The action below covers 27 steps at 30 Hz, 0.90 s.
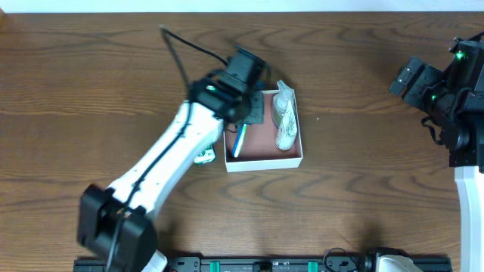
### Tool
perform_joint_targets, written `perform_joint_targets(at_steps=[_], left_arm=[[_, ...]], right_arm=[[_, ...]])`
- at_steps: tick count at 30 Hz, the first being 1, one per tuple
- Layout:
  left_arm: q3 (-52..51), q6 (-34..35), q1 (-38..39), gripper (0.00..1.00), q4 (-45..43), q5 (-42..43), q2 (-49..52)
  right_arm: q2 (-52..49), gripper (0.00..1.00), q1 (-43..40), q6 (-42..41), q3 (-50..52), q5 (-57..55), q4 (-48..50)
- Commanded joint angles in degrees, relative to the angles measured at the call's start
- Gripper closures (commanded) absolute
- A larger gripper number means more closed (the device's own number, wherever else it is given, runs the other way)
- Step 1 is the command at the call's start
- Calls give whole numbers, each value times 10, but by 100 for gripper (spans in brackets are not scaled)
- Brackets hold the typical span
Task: Pack container
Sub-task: 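Place the toothbrush into the box beside the razor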
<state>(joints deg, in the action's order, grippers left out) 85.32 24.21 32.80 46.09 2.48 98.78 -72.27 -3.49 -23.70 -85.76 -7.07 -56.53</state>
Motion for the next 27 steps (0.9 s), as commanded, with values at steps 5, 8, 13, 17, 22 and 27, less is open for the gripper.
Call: perform_joint_targets(at_steps=[5,8,13,17,22,27], left_arm=[[-6,29,16,94,-18,-58,77],[-6,51,16,94,-14,-58,100],[-7,77,16,86,-18,-57,121],[-6,99,16,76,-39,-55,121],[-6,128,16,70,-47,-23,121],[-6,101,10,70,-35,-20,101]], right_arm=[[-1,1,-3,-7,-4,0,-1],[-1,1,-3,-7,-4,0,-1],[-1,1,-3,-7,-4,0,-1],[-1,1,-3,-7,-4,0,-1],[-1,1,-3,-7,-4,0,-1],[-1,1,-3,-7,-4,0,-1]])
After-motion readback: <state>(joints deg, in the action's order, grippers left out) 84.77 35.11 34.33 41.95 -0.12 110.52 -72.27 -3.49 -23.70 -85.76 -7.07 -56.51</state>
